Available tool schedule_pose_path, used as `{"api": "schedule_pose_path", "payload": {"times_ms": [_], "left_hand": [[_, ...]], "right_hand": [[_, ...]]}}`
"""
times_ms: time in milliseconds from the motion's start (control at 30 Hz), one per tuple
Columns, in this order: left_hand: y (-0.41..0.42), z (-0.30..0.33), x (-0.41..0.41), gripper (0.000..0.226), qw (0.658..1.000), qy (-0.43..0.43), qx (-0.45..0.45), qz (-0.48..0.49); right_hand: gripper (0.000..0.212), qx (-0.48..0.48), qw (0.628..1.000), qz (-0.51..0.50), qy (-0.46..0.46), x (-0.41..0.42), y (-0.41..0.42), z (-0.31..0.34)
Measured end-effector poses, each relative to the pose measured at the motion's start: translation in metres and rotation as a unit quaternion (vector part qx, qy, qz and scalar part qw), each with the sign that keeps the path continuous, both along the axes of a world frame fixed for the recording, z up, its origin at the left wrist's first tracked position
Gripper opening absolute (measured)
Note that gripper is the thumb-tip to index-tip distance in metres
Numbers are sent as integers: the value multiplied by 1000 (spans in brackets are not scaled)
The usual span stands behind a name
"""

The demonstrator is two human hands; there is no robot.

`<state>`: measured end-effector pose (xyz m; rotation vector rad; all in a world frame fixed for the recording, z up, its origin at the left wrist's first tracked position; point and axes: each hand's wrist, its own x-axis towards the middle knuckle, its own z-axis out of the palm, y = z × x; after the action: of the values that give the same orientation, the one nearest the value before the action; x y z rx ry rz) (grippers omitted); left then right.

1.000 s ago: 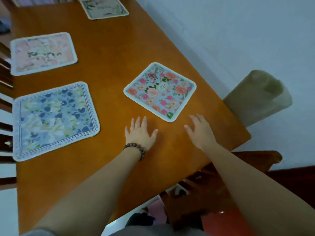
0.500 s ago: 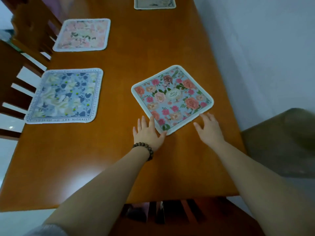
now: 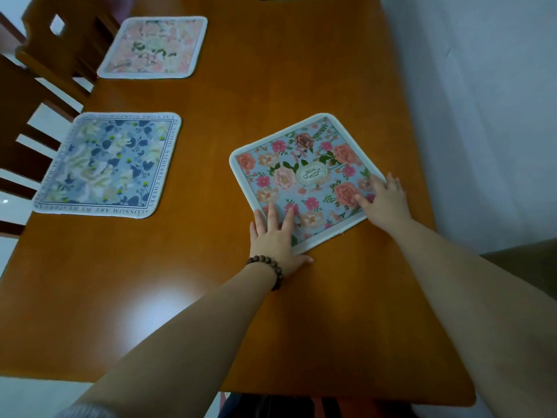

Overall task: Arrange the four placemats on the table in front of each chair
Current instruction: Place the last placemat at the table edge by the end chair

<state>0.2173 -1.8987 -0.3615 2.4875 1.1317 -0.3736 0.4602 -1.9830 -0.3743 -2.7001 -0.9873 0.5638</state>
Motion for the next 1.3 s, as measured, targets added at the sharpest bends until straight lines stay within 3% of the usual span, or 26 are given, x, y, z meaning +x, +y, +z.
{"api": "schedule_pose_path", "payload": {"times_ms": [200,633,1300], "left_hand": [[3,-7,-9,97,999,-33,-13,36],[23,8,-54,93,992,-58,-69,86],[-33,20,-174,94,995,34,-82,-44]], "right_hand": [[67,6,1000,-2,-23,-13,-5,-7],[78,-27,1000,0,2,-101,-25,-1],[82,-83,989,-65,101,-259,-133,18]]}}
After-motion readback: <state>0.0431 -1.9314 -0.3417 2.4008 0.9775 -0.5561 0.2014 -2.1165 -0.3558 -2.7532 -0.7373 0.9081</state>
